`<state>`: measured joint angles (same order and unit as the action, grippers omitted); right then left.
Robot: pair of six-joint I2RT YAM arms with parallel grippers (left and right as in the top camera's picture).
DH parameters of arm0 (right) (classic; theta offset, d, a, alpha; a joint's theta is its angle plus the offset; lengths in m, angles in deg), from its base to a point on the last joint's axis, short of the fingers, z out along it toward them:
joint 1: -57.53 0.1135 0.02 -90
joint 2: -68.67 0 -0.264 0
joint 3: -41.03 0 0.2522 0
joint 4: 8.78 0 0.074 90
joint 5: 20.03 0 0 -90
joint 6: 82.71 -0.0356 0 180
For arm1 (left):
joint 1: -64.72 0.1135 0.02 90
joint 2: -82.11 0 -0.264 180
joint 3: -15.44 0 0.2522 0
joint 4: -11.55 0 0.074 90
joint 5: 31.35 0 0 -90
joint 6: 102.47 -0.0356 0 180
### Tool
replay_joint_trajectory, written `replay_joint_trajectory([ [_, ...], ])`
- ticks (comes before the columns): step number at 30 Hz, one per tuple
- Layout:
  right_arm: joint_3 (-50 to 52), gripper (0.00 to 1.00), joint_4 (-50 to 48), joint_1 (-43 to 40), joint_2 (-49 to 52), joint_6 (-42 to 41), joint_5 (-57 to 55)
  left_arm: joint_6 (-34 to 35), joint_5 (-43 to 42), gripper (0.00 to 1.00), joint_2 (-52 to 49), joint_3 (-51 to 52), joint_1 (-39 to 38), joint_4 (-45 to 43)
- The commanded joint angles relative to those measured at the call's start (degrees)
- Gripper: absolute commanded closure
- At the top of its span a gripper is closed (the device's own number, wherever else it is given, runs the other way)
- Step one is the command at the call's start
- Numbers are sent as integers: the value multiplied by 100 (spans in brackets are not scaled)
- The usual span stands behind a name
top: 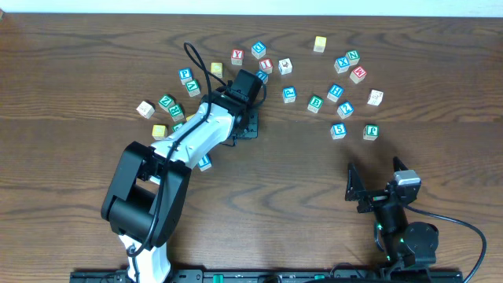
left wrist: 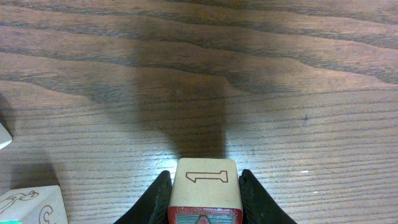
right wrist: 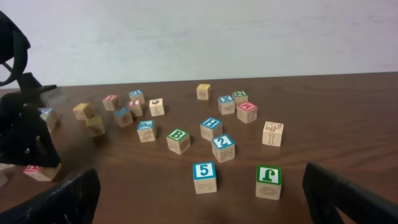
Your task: Spell out AI2
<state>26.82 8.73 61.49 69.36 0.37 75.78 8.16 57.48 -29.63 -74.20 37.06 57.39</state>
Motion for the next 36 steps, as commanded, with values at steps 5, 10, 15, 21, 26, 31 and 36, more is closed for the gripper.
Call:
replay_joint_trajectory([
  [5, 13, 1, 13, -24, -31, 59, 17, -264, 37, 85, -28, -105, -7, -35],
  [10, 13, 1, 13, -24, -31, 59, 17, -262, 35, 85, -146, -105, -7, -155],
  [15, 13, 1, 13, -24, -31, 59, 17, -262, 35, 85, -282, -105, -7, -177],
  [21, 13, 1, 13, -24, -31, 59, 17, -262, 37, 75, -308, -105, 0, -203],
  [26, 13, 1, 13, -24, -31, 59, 17, -262, 37, 54, -308, -107, 0, -203],
  [31, 13, 1, 13, -24, -31, 59, 17, -304, 61, 50, -256, -109, 0, -203],
  [36, 13, 1, 13, -24, -31, 59, 17, -304, 76, 50, -55, -109, 13, -197],
])
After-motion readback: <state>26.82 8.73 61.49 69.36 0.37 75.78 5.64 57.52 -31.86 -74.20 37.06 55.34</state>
